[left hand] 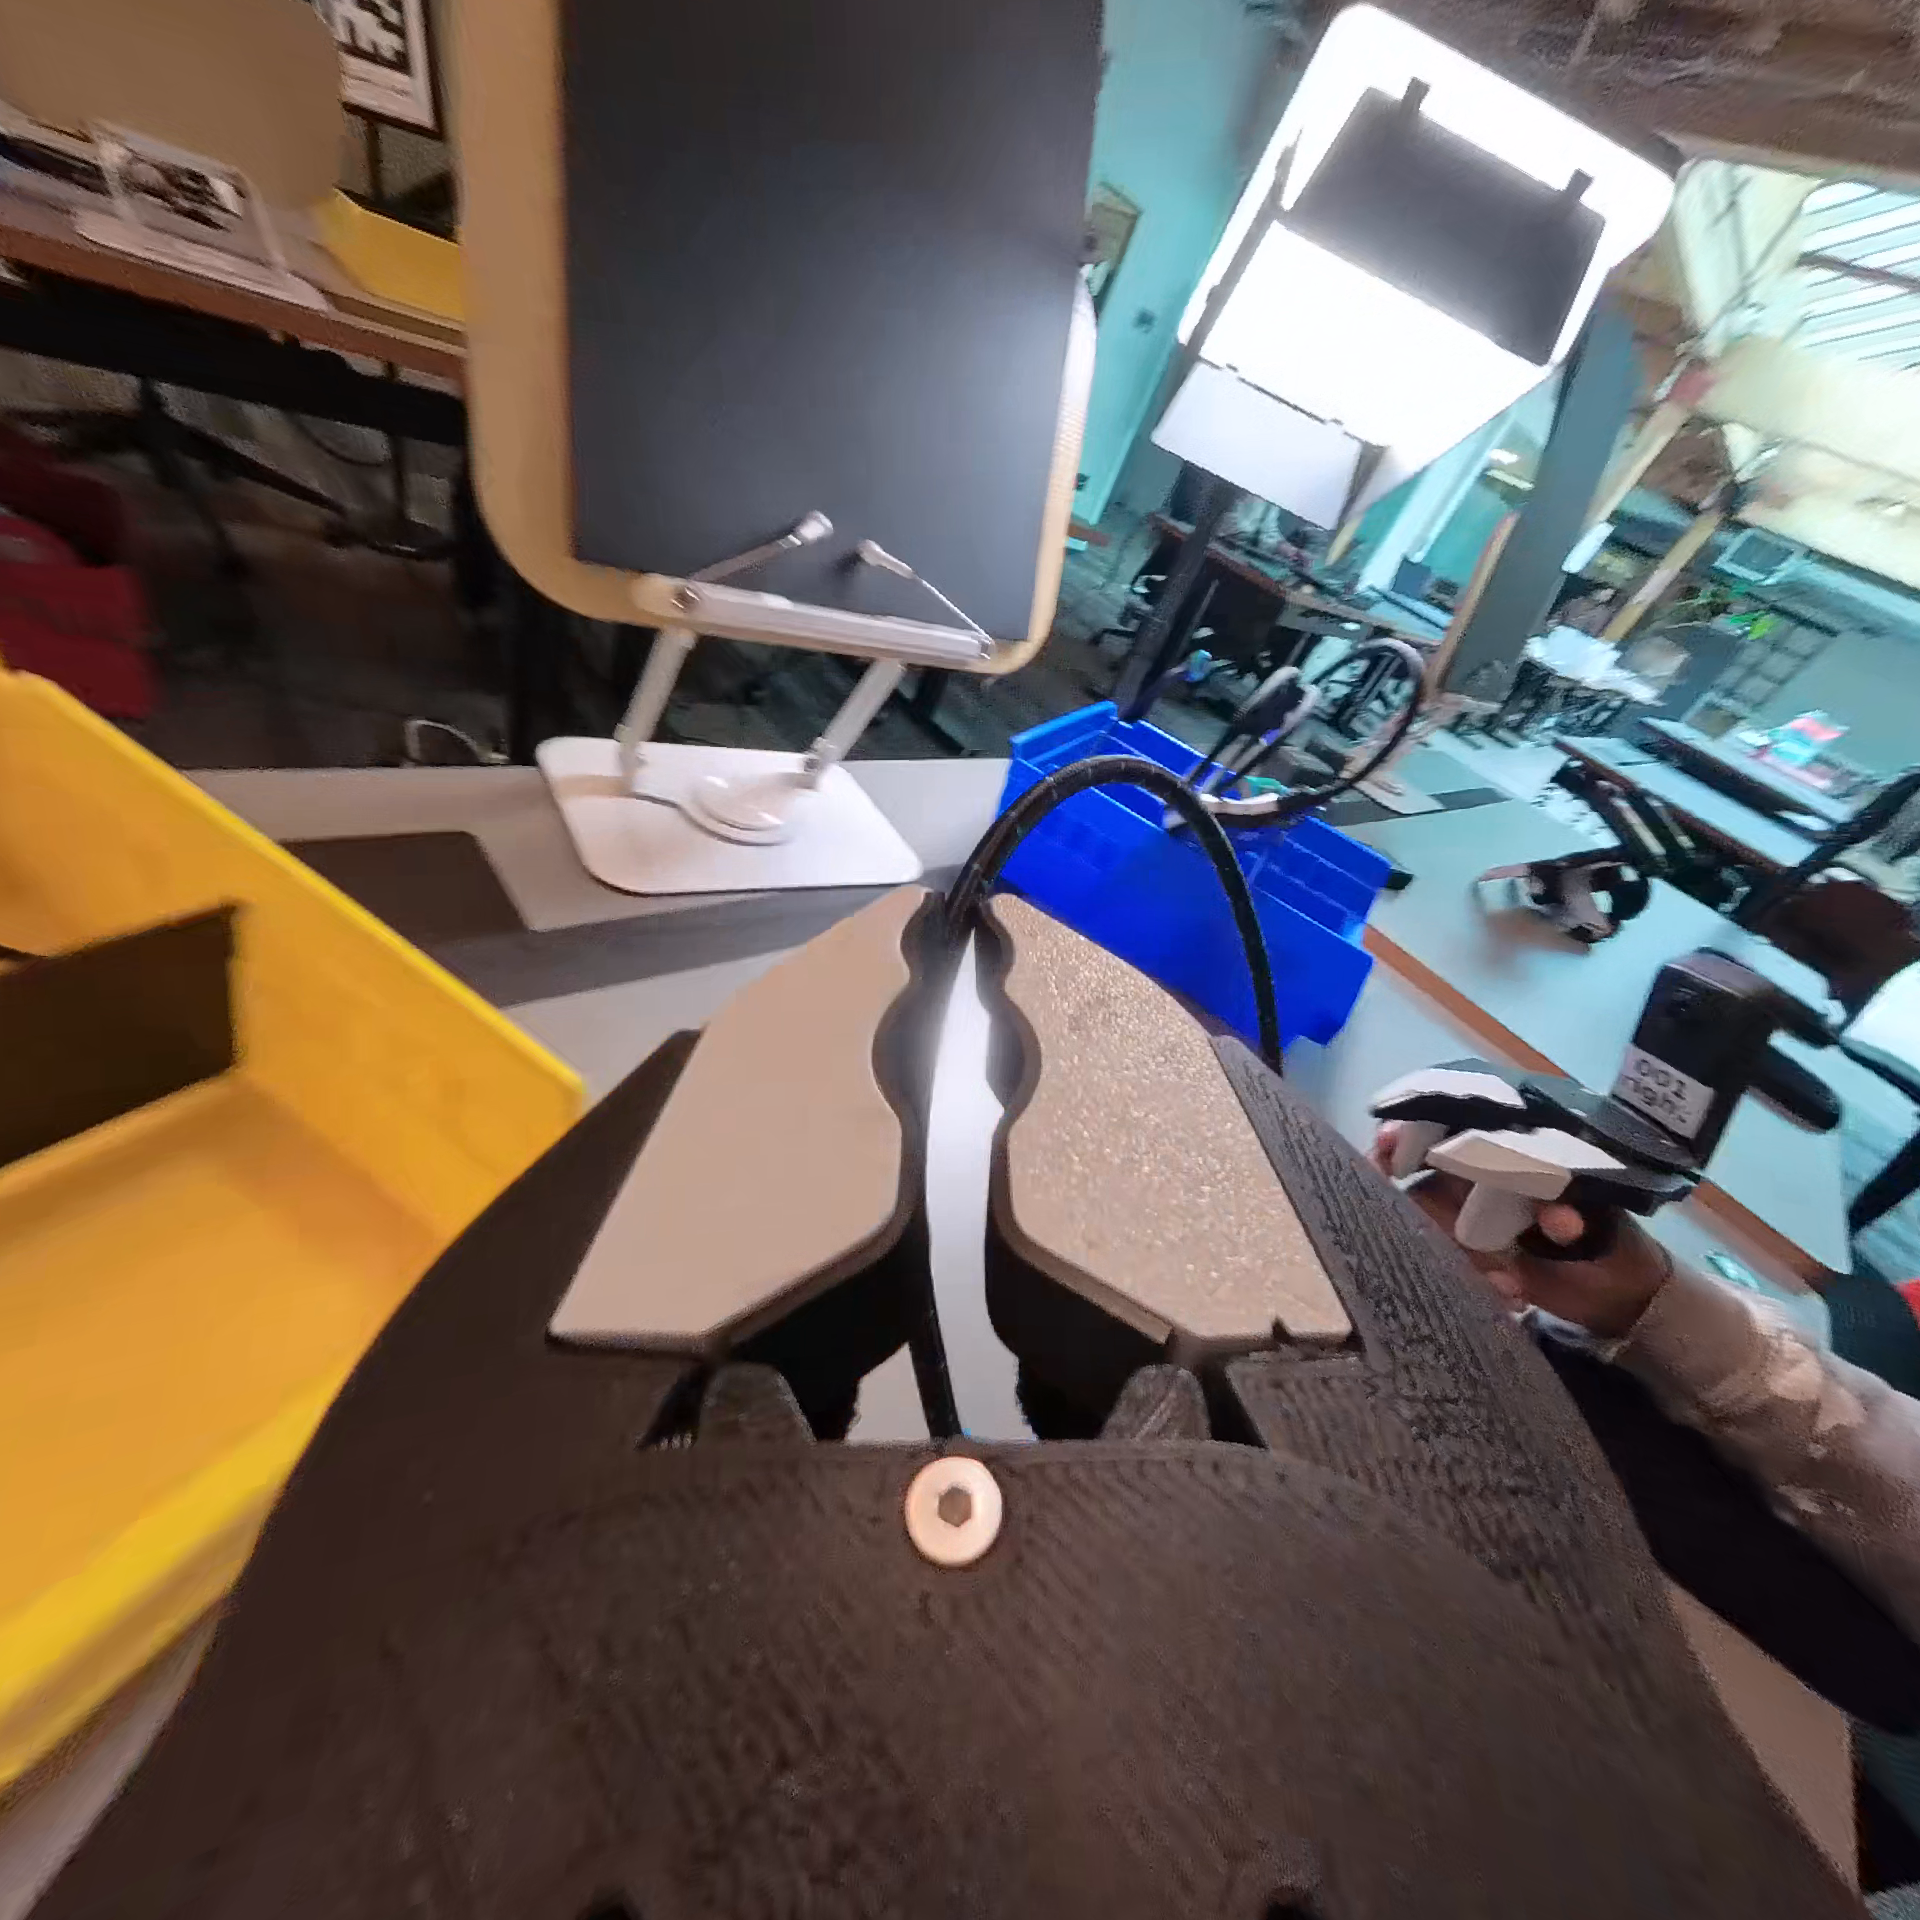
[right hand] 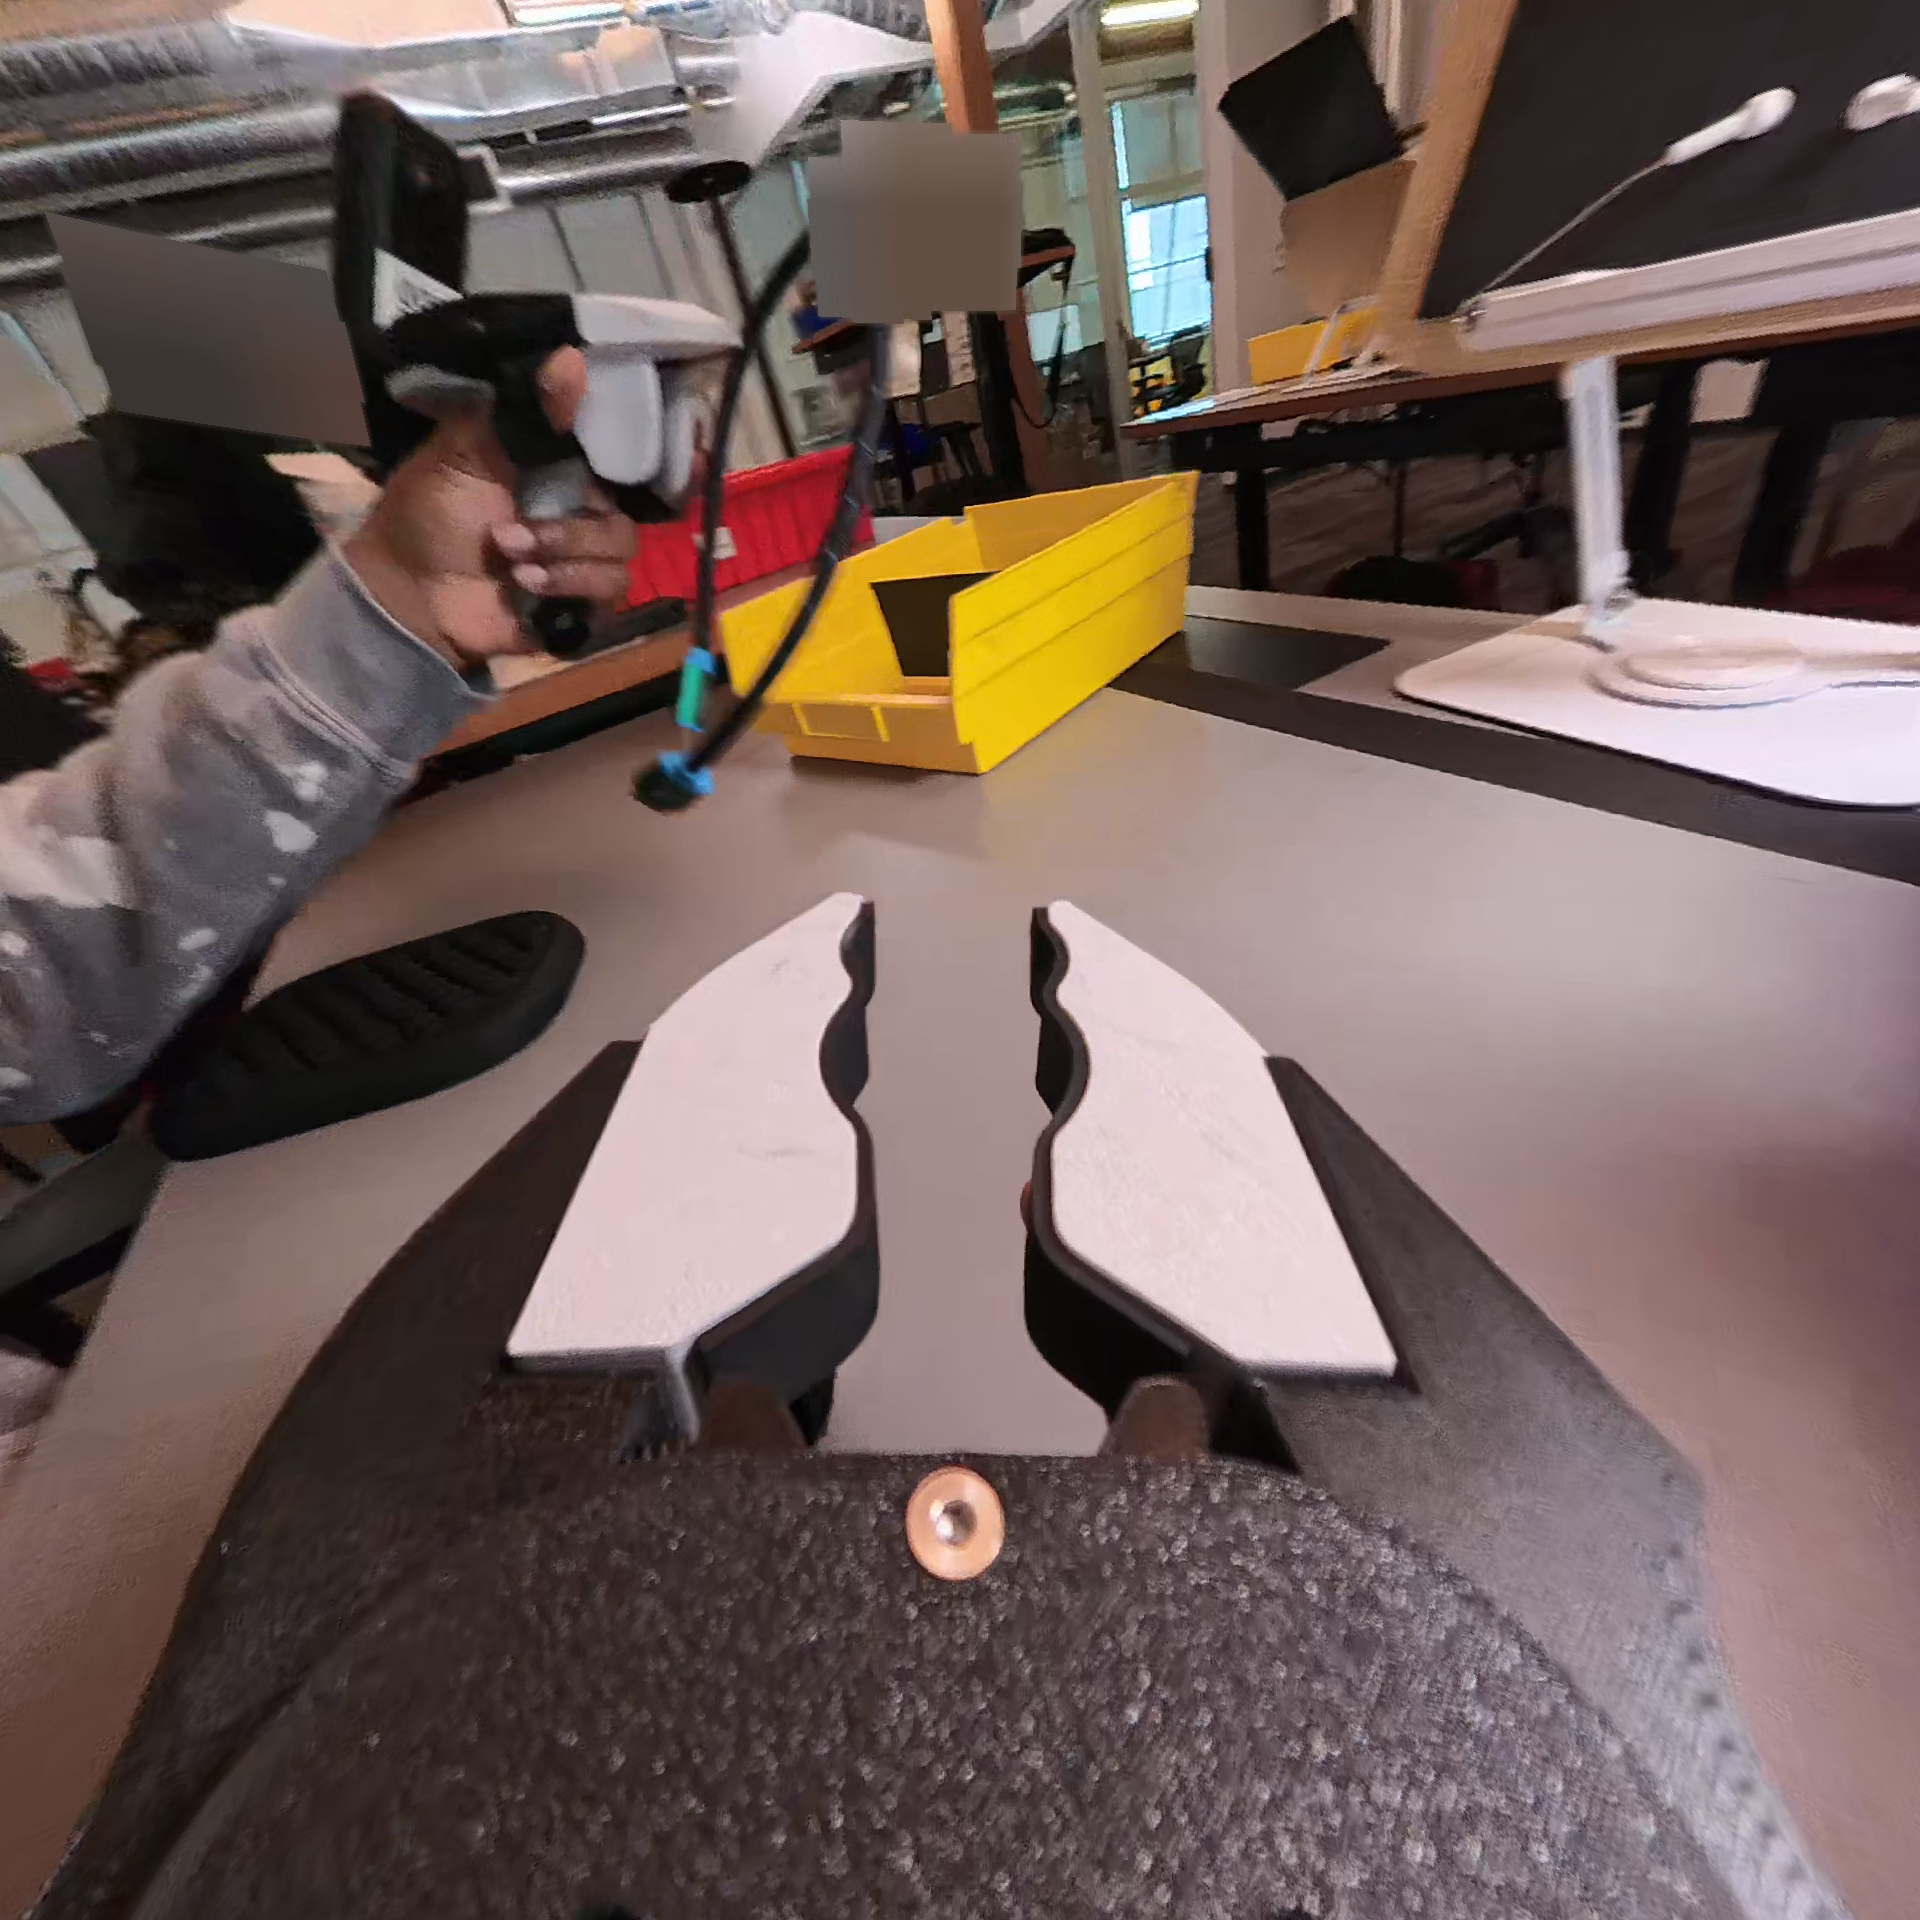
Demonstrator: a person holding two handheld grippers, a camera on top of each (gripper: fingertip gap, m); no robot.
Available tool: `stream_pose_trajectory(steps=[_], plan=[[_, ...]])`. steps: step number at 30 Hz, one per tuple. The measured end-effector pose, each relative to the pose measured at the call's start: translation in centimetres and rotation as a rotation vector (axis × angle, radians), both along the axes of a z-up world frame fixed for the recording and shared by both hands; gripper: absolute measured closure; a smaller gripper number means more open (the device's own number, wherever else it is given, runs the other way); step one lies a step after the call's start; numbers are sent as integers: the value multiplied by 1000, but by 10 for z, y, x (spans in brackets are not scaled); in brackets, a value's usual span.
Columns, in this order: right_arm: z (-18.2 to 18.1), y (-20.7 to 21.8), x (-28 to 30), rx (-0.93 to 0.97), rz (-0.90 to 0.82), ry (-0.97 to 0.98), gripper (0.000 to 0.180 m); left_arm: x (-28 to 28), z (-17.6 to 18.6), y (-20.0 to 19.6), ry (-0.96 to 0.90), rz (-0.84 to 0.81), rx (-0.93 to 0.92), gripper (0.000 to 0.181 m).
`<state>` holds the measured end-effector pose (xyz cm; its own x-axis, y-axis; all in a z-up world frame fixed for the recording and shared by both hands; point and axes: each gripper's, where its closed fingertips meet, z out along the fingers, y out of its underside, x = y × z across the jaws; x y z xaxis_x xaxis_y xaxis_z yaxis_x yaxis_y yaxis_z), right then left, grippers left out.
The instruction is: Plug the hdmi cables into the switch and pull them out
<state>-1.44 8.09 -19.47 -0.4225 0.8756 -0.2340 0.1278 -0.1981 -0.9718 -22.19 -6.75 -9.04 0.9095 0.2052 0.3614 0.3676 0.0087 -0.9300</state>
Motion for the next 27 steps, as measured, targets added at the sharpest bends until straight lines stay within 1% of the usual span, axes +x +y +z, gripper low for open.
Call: stream_pose_trajectory(steps=[2,3,6,7,9,10,13,16,18,20,23,27], plan=[[5,-20,-6,-12,52,-7,145,17,-16,17,-30,-25,25,175],[6,-26,-11,2,55,-17,137,25,-22,25,-41,-47,35,175],[5,-35,-28,22,55,-67,117,49,-29,49,-56,-144,62,176],[4,-36,-33,17,55,-97,114,58,-31,56,-57,-176,58,178],[3,-33,-42,27,29,-101,124,78,-27,65,-53,-254,86,180],[3,-26,-48,48,-13,-96,125,86,-27,68,-30,-281,87,181],[-1,-3,-59,121,-93,-116,125,86,-34,68,50,-263,28,180],[-3,9,-58,79,-107,-121,131,73,-40,60,43,-220,20,180],[-8,15,-56,49,-118,-121,135,56,-44,52,75,-152,13,180],[-13,21,-52,44,-126,-133,135,36,-42,41,98,-79,13,180],[-15,29,-43,39,-137,-131,137,-8,-29,16,149,63,-12,173],[-15,39,-35,17,-148,-124,139,-74,-18,-18,179,204,-124,167]])
